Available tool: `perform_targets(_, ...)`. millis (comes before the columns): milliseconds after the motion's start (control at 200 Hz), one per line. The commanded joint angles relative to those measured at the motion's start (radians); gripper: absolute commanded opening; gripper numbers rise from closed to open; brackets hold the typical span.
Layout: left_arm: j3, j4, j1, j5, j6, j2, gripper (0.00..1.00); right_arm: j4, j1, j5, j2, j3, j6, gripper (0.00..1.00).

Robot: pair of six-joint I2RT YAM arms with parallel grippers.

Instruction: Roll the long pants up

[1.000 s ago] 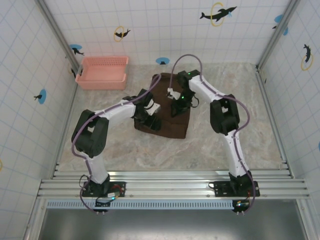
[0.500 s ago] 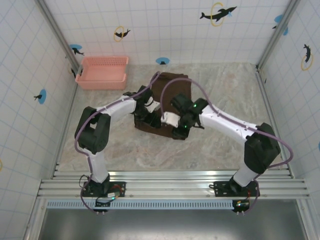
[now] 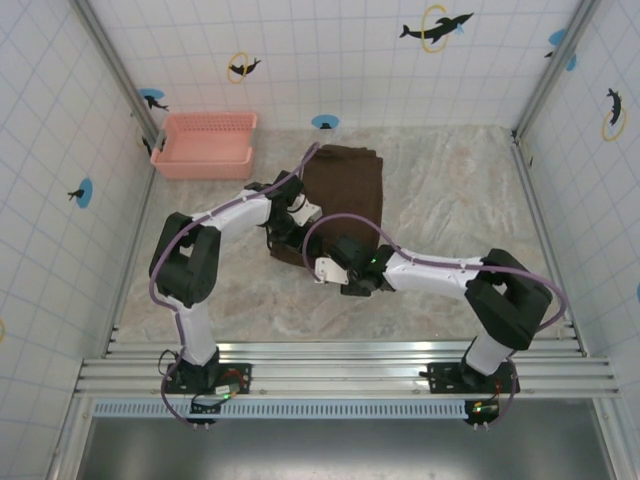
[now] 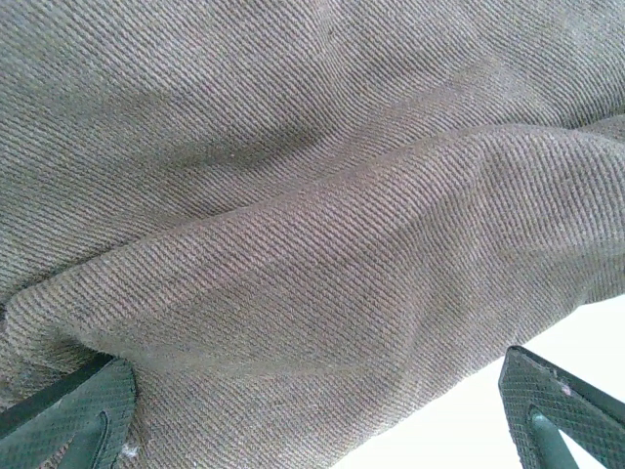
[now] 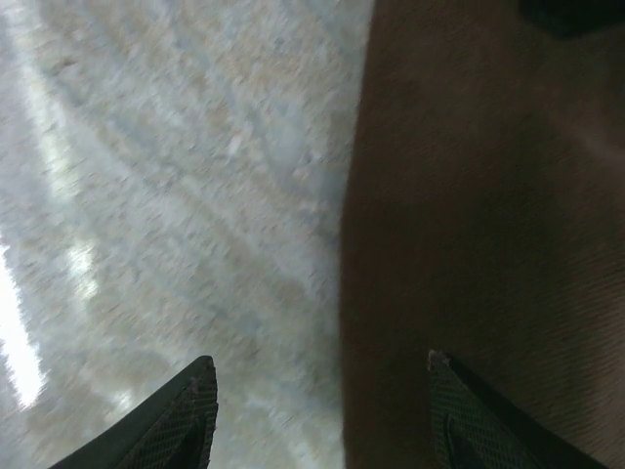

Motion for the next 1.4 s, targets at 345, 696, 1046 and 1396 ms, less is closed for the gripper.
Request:
perform_targets(345, 0.024, -0.095, 0.017, 0.083, 0.091, 0.03, 0.98, -0.038, -0.004, 0.091, 0.223, 0.171, -0.053, 0.38)
perform_targets(696, 0.112, -0.16, 0.064, 0.244, 0.14, 0.002, 0.98, -0.221, -0.072, -0.215, 0.194, 0.247, -0.01, 0.21)
perform_targets(1046, 0.144, -0.192, 0.153, 0.263, 0.143, -0.081, 0.98, -0.642, -0.151, -0.683, 0.362, 0.611, 0.076, 0.08)
perform_targets(1396, 0.151, -0.232, 0.197, 0.146, 0.18, -0.179, 0.97, -0.688, -0.359, -1.183, 0.384, 0.634, 0.243, 0.04)
